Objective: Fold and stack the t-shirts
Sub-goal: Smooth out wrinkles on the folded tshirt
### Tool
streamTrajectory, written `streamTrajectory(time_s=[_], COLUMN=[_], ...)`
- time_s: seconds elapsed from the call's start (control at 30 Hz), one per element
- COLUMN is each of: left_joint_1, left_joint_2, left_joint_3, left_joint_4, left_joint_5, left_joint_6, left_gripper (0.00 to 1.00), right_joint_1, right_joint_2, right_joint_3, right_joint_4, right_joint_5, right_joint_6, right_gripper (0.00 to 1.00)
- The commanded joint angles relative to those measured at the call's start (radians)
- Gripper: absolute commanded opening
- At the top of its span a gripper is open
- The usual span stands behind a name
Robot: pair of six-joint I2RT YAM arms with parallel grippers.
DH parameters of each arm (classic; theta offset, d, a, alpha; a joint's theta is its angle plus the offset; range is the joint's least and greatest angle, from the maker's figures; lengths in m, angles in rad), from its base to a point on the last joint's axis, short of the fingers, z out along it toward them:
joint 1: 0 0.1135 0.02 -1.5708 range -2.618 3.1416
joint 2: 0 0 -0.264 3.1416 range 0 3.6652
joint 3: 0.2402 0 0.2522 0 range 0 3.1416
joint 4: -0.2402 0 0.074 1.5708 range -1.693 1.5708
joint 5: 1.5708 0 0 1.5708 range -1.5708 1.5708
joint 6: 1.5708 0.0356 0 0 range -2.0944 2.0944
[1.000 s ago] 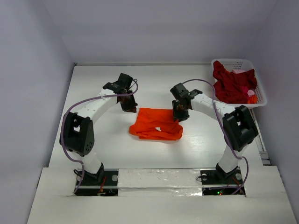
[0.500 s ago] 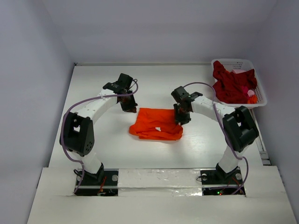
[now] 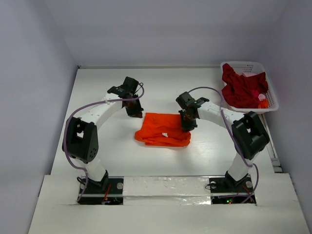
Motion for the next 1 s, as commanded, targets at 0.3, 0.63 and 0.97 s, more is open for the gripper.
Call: streamTrajectory(time_s=[0.3,0.63,0.97], left_joint_1=[0.0,0.0,0.0], left_joint_2=[-0.029,-0.027,-0.03], left_joint_3=[-0.001,0.003,0.006], left_joint_4=[-0.002,-0.004,-0.006], left_joint_5=[-0.001,0.0,0.0], left_joint_6=[-0.002,-0.002,-0.001], left_gripper=[0.0,0.0,0.0], right_joint_1=[0.018,0.018,0.018], right_joint_2=[-0.029,-0.023,0.011], right_joint_3=[0.018,0.035,0.032], right_joint_4=[-0.005,-0.01,0.004], right_joint_5=[0.018,0.041,0.042], right_joint_6=[0.003,0.0,-0.005], right_gripper=[0.07,0.37,0.33])
